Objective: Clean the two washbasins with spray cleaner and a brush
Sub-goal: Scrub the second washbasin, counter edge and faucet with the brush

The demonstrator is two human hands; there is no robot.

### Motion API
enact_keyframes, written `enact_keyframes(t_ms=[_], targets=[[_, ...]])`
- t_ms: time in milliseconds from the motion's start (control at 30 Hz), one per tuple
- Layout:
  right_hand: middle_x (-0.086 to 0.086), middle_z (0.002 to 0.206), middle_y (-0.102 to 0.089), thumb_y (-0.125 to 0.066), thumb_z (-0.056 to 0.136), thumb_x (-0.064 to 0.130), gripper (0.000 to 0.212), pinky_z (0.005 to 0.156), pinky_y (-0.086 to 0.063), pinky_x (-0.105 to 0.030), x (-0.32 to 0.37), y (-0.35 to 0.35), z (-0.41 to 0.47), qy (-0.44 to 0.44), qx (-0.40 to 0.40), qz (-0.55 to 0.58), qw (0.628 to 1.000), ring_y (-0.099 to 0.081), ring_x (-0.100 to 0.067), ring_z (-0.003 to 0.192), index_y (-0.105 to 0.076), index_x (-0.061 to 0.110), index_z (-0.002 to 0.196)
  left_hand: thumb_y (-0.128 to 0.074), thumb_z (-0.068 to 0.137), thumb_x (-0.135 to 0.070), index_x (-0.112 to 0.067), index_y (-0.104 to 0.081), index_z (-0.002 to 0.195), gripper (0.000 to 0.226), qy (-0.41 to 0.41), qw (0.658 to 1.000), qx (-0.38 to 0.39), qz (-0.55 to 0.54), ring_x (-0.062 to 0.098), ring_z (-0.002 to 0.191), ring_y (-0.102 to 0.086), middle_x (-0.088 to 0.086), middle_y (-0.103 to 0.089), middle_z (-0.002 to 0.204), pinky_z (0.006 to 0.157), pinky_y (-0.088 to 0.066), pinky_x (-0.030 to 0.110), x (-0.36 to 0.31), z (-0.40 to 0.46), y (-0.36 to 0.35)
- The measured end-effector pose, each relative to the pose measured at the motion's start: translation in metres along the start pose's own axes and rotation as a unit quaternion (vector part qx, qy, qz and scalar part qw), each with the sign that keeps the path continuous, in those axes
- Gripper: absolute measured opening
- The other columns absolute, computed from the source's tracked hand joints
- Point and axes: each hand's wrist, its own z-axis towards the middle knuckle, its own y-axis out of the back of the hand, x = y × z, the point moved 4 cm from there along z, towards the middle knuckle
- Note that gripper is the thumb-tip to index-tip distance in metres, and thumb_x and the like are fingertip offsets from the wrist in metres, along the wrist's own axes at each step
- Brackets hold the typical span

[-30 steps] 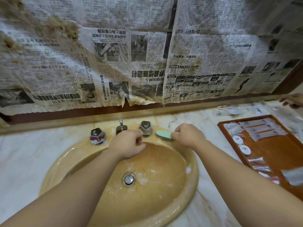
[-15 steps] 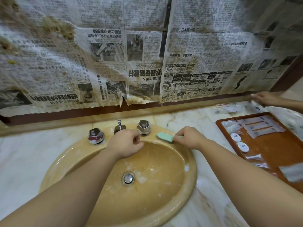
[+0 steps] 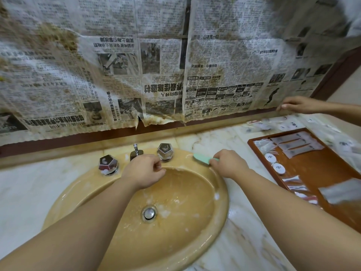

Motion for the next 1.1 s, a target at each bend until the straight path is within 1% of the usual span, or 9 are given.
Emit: enact_keyframes(t_ms=[200,300,433,533,633,700,800,933,1100], targets=[[0.002,0.066,-0.061,-0.058,0.086,0.043,0.034,0.054,-0.040,-0.029,-0.011,0.005,-0.017,-0.024,0.002,0.005,1.000,-0.058,-0.019,0.064,-0.061,0.015,0.066,-0.061,0.089,-0.049,-0.025,-0.055,0.074,0.029,0.002,1.000,-0.018,0.009,0.012,0.080,-0.055,-0.012,-0.059,0.078,0.063,-0.040,0.030,-0.003,-0.002,0.002],[-0.001,0.067,-0.063,-0.060,0.084,0.047,0.035,0.057,-0.044,-0.031,-0.021,0.001,-0.027,-0.027,0.023,0.008,0.999,-0.062,-0.021,0.067,-0.068,0.014,0.073,-0.058,0.092,-0.051,-0.025,-0.053,0.073,0.033,0.002,1.000,-0.013,0.012,0.013,0.079,-0.055,-0.011,-0.058,0.076,0.065,-0.045,0.031,-0.003,-0.002,0.002],[0.003,0.065,-0.060,-0.062,0.088,0.043,0.036,0.057,-0.044,-0.031,-0.031,0.003,-0.044,-0.040,0.009,0.017,0.999,-0.059,-0.019,0.068,-0.061,0.021,0.060,-0.058,0.091,-0.049,-0.026,-0.053,0.072,0.031,-0.001,1.000,-0.007,0.018,0.014,0.080,-0.056,-0.011,-0.058,0.077,0.067,-0.046,0.032,-0.003,-0.002,0.002],[-0.002,0.072,-0.066,-0.059,0.089,0.043,0.032,0.065,-0.054,-0.036,-0.038,0.003,-0.054,-0.071,-0.002,0.007,0.997,-0.064,-0.023,0.072,-0.069,0.016,0.072,-0.058,0.091,-0.047,-0.025,-0.053,0.072,0.029,-0.004,1.000,-0.004,0.025,0.015,0.080,-0.056,-0.011,-0.057,0.076,0.064,-0.043,0.032,-0.003,-0.001,0.002],[-0.004,0.070,-0.066,-0.059,0.087,0.043,0.035,0.062,-0.050,-0.037,-0.040,0.002,-0.063,-0.064,0.013,0.003,0.998,-0.066,-0.030,0.076,-0.069,0.012,0.074,-0.058,0.091,-0.047,-0.025,-0.053,0.072,0.029,-0.009,1.000,-0.003,0.029,0.016,0.077,-0.056,-0.010,-0.058,0.075,0.063,-0.043,0.032,-0.004,-0.002,0.003],[-0.001,0.072,-0.065,-0.057,0.086,0.042,0.032,0.062,-0.050,-0.034,-0.043,0.005,-0.069,-0.074,0.004,-0.014,0.997,-0.064,-0.026,0.075,-0.068,0.015,0.073,-0.058,0.091,-0.046,-0.025,-0.053,0.072,0.029,-0.013,0.999,-0.001,0.030,0.017,0.076,-0.056,-0.009,-0.058,0.075,0.064,-0.045,0.033,-0.004,-0.002,0.003],[0.000,0.080,-0.069,-0.057,0.087,0.044,0.032,0.073,-0.057,-0.038,-0.047,0.006,-0.078,-0.079,0.014,-0.047,0.996,-0.065,-0.022,0.080,-0.074,0.017,0.084,-0.058,0.091,-0.045,-0.025,-0.054,0.072,0.028,-0.015,0.999,-0.005,0.030,0.017,0.076,-0.056,-0.009,-0.058,0.075,0.063,-0.043,0.032,-0.005,-0.002,0.003],[0.001,0.073,-0.063,-0.060,0.089,0.042,0.032,0.061,-0.047,-0.032,-0.049,0.010,-0.084,-0.084,0.051,-0.063,0.993,-0.061,-0.021,0.073,-0.067,0.017,0.070,-0.058,0.092,-0.045,-0.025,-0.054,0.073,0.028,-0.017,0.999,-0.005,0.029,0.016,0.076,-0.056,-0.009,-0.059,0.077,0.065,-0.047,0.033,-0.006,-0.003,0.005],[-0.004,0.072,-0.063,-0.061,0.088,0.038,0.030,0.057,-0.039,-0.030,-0.046,0.015,-0.085,-0.094,0.067,-0.073,0.991,-0.055,-0.019,0.066,-0.068,0.013,0.072,-0.058,0.091,-0.046,-0.026,-0.054,0.073,0.027,-0.018,0.999,-0.005,0.029,0.016,0.075,-0.056,-0.009,-0.059,0.076,0.065,-0.047,0.034,-0.005,-0.003,0.004]])
